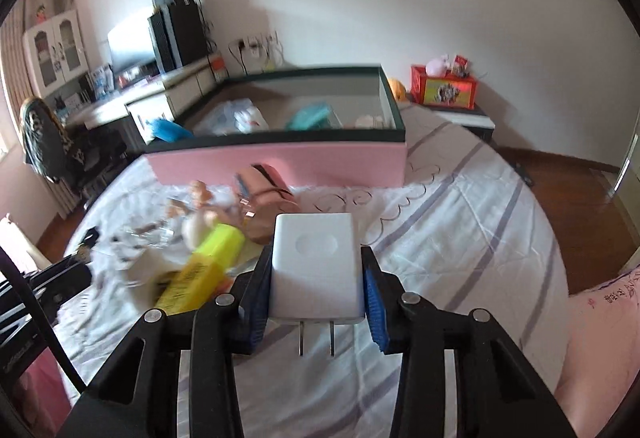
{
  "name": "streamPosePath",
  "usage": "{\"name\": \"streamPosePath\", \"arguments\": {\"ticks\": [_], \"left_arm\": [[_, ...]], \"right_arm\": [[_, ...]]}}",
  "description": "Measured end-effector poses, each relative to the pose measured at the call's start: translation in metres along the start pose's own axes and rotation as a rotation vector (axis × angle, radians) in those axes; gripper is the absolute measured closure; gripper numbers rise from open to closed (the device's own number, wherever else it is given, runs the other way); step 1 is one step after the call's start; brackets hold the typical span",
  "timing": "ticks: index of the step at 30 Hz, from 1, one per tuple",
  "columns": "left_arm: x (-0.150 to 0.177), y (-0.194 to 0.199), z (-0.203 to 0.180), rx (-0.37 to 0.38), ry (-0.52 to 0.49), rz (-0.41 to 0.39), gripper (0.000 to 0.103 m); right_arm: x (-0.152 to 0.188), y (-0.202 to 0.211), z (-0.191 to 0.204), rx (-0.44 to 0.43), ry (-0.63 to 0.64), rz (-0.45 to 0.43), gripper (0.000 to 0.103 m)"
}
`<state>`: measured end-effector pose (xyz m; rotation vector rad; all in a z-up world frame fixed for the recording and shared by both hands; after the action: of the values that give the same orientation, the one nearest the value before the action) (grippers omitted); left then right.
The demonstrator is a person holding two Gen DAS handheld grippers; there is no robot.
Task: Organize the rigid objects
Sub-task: 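Carry the hair clip and white charger over the pink box and open both tools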
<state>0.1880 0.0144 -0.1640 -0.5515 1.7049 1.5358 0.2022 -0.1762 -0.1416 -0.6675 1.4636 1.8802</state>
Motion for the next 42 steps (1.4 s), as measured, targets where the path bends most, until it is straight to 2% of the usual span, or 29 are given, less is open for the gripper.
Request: {"name": "streamPosePath", "arguments": {"ticks": [5, 11, 14, 21, 32, 38, 42], "left_arm": [[-0.022, 0.031, -0.02, -0.013, -0.018, -0.095, 0.084], [-0.047, 0.073, -0.042, -0.025, -0.053, -0.208, 0.084], [-0.052, 0.092, -0.05, -0.035, -0.07, -0.263, 0.084], [-0.06, 0.122, -0.059, -0.063, -0.091, -0.336, 0.084], [-0.066, 0.134, -0.062, -0.084, -0.115, -0.367, 0.084], [-0.079, 0.119, -0.064, -0.094, -0.135, -0.361, 0.084], [-0.097, 0.095, -0.062, -0.084, -0.156, -0.346, 0.084]], "right_arm": [[-0.001, 0.054, 0.023, -0.061, 0.009, -0.118, 0.062], [-0.014, 0.105, 0.041, -0.095, 0.043, -0.237, 0.062], [-0.017, 0.123, 0.047, -0.096, 0.058, -0.286, 0.062], [-0.019, 0.148, 0.057, -0.092, 0.083, -0.345, 0.062], [-0.023, 0.149, 0.064, -0.087, 0.101, -0.357, 0.062], [-0.036, 0.133, 0.062, -0.076, 0.114, -0.348, 0.061], [-0.059, 0.109, 0.06, -0.07, 0.13, -0.333, 0.061]]}}
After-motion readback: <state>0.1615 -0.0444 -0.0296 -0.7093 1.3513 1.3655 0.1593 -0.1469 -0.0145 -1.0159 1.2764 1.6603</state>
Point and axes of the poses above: each gripper's, at about its wrist camera, not at the fingertips, and y roughly against the way its jaws point, z to its left, x to its underside, the point moved 3 cm from there along -y, roughly the way its jaws point, and after that the axes turned 8 degrees about -y, right-handed, at the moved point
